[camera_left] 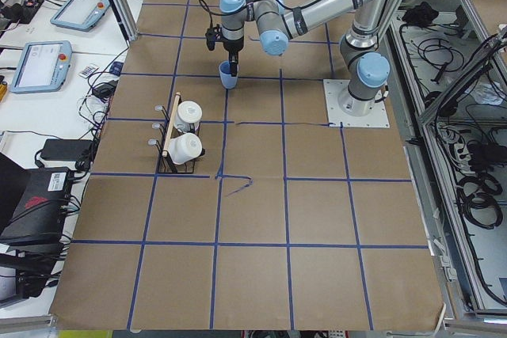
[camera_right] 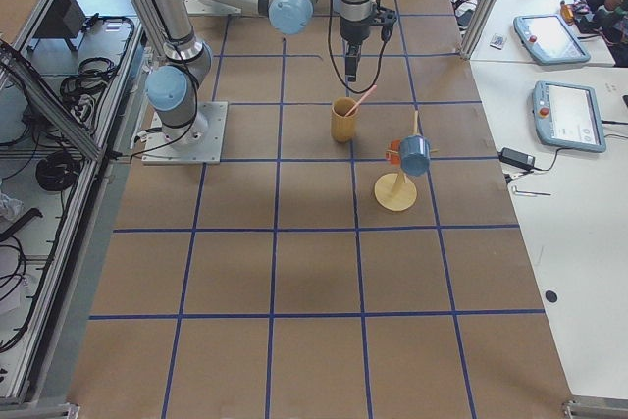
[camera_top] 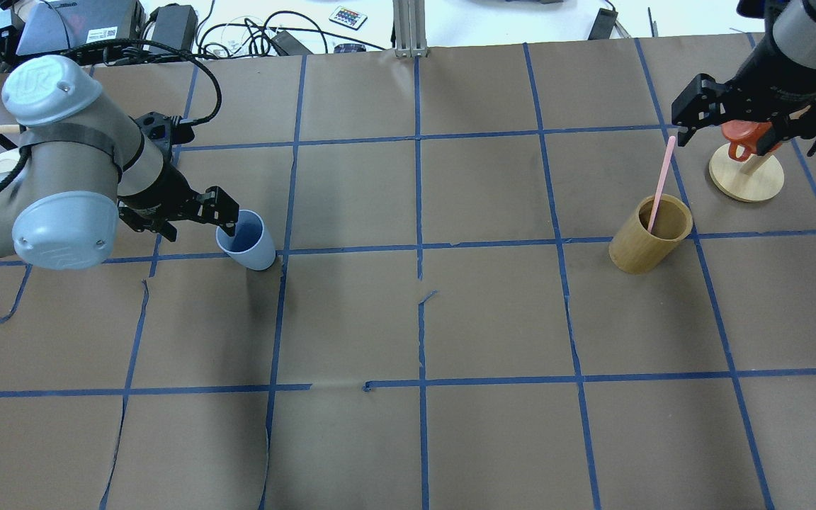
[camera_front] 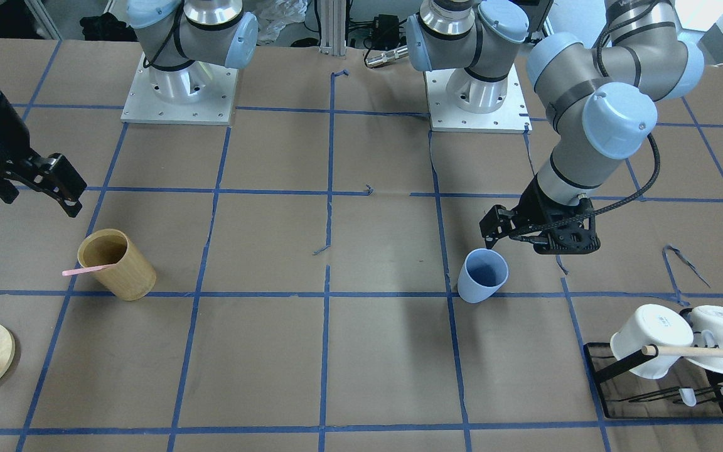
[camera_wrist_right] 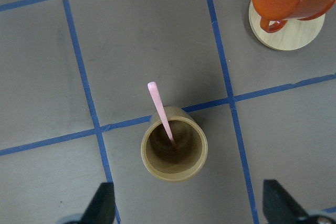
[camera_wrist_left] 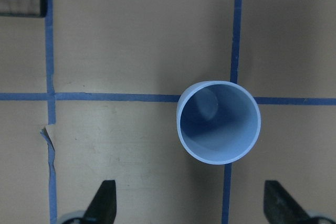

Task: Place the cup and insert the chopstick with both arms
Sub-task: 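Lower left gripper onto blue cup rim while right gripper nears chopstick, then carry blue cup to table center with left gripper while right gripper descends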

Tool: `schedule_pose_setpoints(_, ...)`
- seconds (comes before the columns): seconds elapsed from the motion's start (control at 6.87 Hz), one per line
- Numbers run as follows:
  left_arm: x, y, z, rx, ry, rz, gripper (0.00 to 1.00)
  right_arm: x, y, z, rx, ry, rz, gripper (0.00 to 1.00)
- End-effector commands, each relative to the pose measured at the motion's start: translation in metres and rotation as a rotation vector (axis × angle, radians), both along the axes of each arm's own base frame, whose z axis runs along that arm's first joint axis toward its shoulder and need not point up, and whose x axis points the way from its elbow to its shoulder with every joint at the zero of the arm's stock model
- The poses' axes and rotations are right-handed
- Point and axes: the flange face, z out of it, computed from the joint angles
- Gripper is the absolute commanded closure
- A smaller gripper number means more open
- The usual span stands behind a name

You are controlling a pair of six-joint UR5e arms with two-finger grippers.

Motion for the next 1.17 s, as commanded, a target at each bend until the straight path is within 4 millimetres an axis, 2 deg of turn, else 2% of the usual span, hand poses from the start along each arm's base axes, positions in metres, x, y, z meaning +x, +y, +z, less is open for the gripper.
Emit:
schedule_pose_setpoints(0.0, 0.001, -0.005, -0.022, 0.001, -0.001, 0.054, 0.00, -0.009, -0.018, -0.013, -0.043, 0.011, -0.012, 0.00)
schedule_pose_setpoints(0.29, 0.000, -0.005, -0.043, -0.003, 0.000, 0.116, 0.02, -0.012, -0.038, -0.035, -0.057, 0.013, -0.003, 0.00)
schedule_pose_setpoints(0.44, 0.000, -0.006, -0.049, -0.001, -0.006, 0.115, 0.12, -0.014, -0.049, -0.050, -0.078, 0.006, -0.006, 0.00)
schedule_pose_setpoints(0.58, 0.000, -0.009, -0.055, 0.010, -0.003, 0.121, 0.39, -0.010, -0.054, -0.079, -0.067, -0.049, -0.002, 0.00)
schedule_pose_setpoints(0.73, 0.000, -0.008, -0.062, 0.026, -0.003, 0.115, 0.87, -0.006, -0.054, -0.100, -0.095, -0.087, 0.005, 0.00)
schedule_pose_setpoints(0.87, -0.005, -0.010, -0.063, 0.024, 0.005, 0.113, 1.00, -0.005, -0.052, -0.109, -0.114, -0.082, 0.007, 0.00)
schedule_pose_setpoints(1.02, -0.018, -0.010, -0.061, 0.016, -0.001, 0.101, 1.00, -0.005, -0.052, -0.112, -0.136, -0.076, 0.009, 0.00)
